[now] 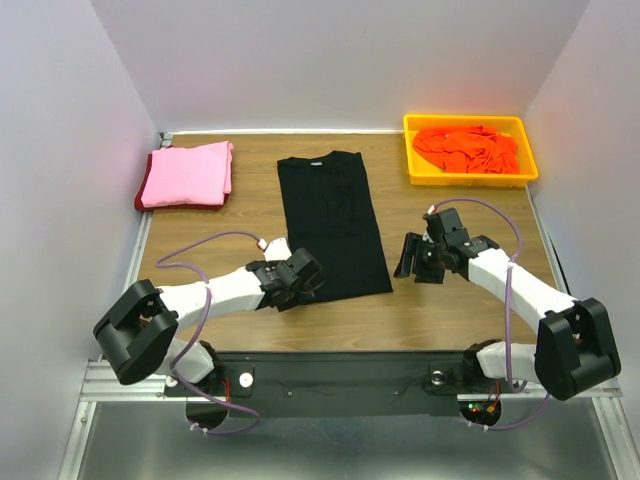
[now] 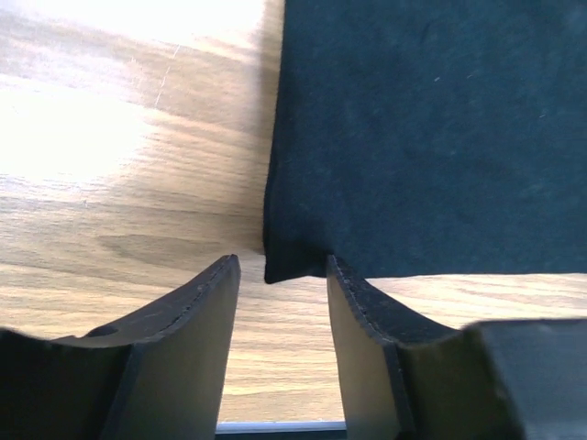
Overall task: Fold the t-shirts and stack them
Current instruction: Fold the tshirt
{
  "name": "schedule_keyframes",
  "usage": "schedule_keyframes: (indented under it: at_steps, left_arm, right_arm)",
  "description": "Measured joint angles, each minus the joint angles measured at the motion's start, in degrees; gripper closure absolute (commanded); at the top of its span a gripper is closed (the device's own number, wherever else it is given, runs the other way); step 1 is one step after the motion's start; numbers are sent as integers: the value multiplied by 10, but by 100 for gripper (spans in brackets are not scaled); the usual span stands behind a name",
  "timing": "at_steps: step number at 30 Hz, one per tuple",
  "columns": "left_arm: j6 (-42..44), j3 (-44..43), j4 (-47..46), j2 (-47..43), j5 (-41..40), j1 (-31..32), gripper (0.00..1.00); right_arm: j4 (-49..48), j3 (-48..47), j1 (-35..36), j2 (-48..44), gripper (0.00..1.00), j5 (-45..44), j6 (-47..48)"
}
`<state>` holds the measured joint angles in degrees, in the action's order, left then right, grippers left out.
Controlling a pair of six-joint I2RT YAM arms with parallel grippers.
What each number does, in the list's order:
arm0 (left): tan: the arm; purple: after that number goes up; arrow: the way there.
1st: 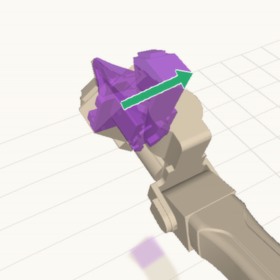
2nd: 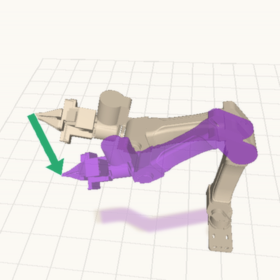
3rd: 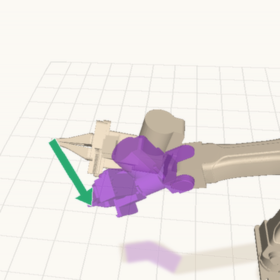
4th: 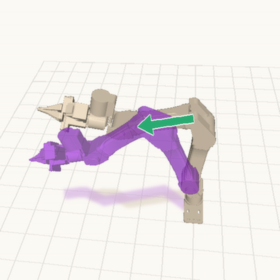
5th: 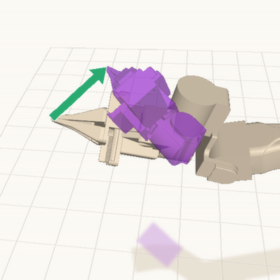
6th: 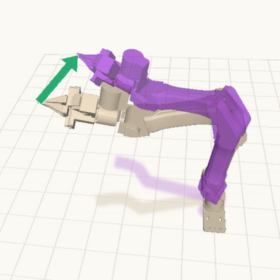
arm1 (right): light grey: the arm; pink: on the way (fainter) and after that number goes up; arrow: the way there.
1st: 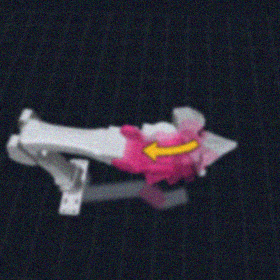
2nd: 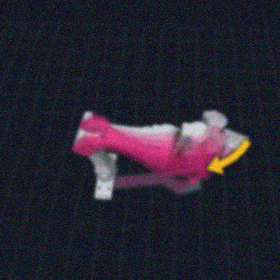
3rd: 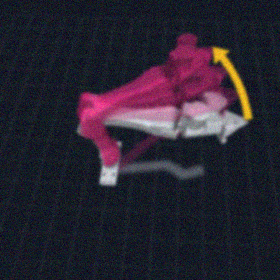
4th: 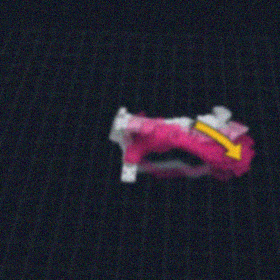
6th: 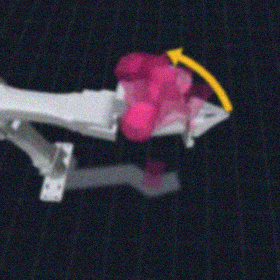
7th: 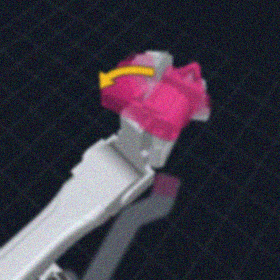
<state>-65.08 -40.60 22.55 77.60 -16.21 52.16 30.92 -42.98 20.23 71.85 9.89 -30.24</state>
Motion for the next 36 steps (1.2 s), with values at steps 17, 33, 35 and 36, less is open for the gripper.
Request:
schedule_keyframes:
  at_steps: [17,33,35,36]
  left_arm:
    - [10,0,-32,43,1,0,59]
    - [52,127,-182,-222,4,2,59]
    - [72,162,-248,-221,25,2,63]
    - [78,171,-267,-214,32,2,64]
  right_arm:
    - [-9,18,0,33,55,31,-24]
    - [-295,122,0,-2,61,273,-60]
    - [-359,137,0,21,62,311,-71]
    - [-393,147,0,34,64,328,-77]
